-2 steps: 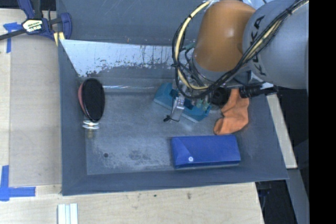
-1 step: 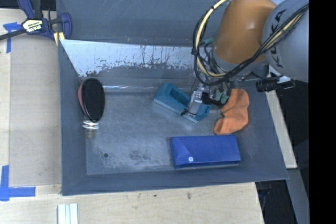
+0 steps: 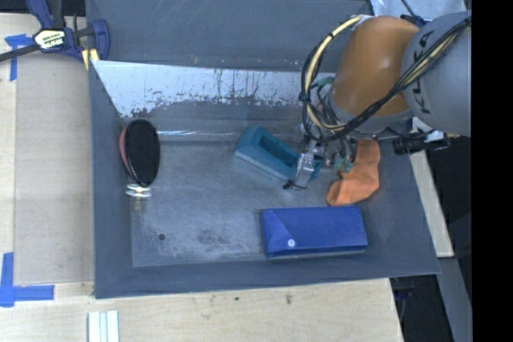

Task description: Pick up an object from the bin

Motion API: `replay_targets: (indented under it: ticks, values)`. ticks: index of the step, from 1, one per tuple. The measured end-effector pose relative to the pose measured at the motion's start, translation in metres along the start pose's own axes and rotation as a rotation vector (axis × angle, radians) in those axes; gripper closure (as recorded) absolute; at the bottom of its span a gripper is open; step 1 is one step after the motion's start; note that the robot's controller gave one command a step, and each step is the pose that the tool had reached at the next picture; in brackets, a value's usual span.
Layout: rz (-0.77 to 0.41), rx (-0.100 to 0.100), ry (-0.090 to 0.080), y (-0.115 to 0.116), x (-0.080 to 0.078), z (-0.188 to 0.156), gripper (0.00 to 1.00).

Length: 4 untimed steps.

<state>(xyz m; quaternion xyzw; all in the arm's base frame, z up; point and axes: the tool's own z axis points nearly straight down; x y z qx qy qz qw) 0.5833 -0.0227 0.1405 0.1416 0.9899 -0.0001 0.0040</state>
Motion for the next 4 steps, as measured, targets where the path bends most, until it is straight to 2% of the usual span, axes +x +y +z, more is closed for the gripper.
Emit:
replay_targets:
  ticks: [1,2,3,4]
  values:
    - [0.152,0.001,0.006,-0.009,0.017,0.025,0.0]
    - [0.173,0.001,0.004,-0.021,0.012,0.032,0.0]
    - [0.078,-0.007,0.01,-0.053,-0.032,0.052,0.0]
    - [0.225,-0.002,-0.012,-0.113,0.033,0.05,1.0]
